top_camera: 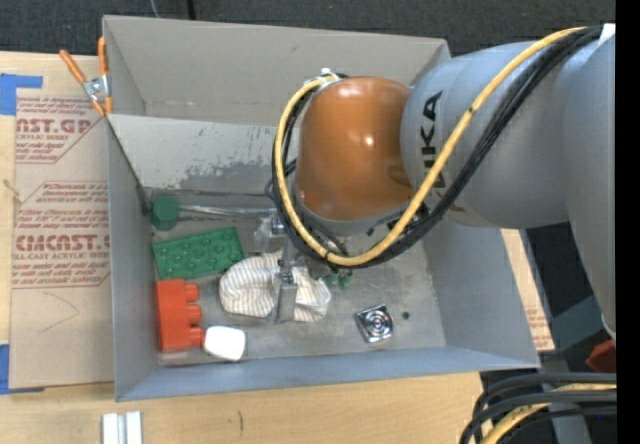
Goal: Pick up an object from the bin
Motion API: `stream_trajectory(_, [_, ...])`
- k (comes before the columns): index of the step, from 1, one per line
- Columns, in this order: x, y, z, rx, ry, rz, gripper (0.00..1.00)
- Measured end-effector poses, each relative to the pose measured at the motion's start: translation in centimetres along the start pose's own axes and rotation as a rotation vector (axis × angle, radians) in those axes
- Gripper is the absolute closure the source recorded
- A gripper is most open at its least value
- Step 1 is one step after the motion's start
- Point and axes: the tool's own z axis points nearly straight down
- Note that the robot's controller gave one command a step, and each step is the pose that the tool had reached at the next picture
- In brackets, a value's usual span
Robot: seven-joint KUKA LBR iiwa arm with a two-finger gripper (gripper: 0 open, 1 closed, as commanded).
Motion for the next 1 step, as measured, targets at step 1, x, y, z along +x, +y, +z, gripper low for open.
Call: stream_trajectory(1, [1.23, -0.23, 2.69, 0.000, 0.000, 0.023, 0.00])
